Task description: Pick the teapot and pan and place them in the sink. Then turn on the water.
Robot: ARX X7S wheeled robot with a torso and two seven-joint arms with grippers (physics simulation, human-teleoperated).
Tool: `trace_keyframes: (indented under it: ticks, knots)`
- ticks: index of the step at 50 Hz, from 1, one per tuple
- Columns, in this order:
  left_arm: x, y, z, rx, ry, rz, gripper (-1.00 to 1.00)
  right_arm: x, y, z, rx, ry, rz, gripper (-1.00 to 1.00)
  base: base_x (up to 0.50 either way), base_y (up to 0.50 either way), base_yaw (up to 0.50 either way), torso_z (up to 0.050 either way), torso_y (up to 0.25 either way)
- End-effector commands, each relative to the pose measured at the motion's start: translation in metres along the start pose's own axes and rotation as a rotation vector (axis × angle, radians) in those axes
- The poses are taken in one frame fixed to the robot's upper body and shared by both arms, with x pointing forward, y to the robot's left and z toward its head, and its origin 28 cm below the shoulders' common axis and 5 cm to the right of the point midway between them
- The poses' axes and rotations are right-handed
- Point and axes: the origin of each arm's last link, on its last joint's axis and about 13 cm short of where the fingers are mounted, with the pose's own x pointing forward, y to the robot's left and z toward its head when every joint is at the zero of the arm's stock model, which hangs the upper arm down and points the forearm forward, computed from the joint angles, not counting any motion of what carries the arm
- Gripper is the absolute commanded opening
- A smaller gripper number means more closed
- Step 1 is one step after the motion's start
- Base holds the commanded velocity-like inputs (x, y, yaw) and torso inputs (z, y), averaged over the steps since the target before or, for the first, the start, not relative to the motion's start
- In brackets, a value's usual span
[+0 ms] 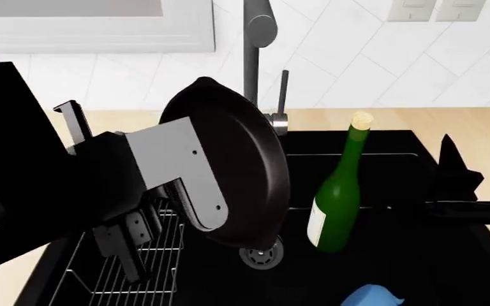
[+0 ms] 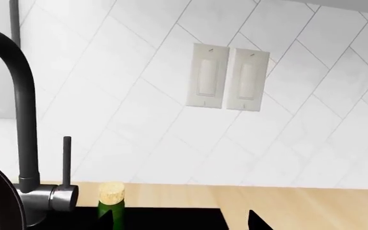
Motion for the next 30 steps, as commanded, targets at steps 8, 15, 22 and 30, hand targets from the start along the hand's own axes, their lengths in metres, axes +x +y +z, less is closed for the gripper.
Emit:
trace_keyframes:
  ticks: [8,15,22,30]
  knots:
    - [0.017,-0.004,0.012,0.062,0.022,-0.009,-1.00,0.000,-0.001,-0.006,0.012,0.007,0.002,1.00,0.00,0.00,0.00,0.000,0.001]
    - [0.027,-0.006,0.015,0.074,0.031,-0.026,-1.00,0.001,-0.001,-0.010,0.018,0.014,0.003,1.00,0.00,0.00,0.00,0.000,0.000]
    - [0.034,-0.008,0.016,0.081,0.047,-0.038,-1.00,0.002,-0.002,-0.012,0.020,0.017,0.002,1.00,0.00,0.00,0.00,0.001,0.000]
    - [0.045,-0.012,0.016,0.085,0.050,-0.064,-1.00,0.004,-0.001,-0.014,0.022,0.024,0.004,1.00,0.00,0.00,0.00,0.000,0.001]
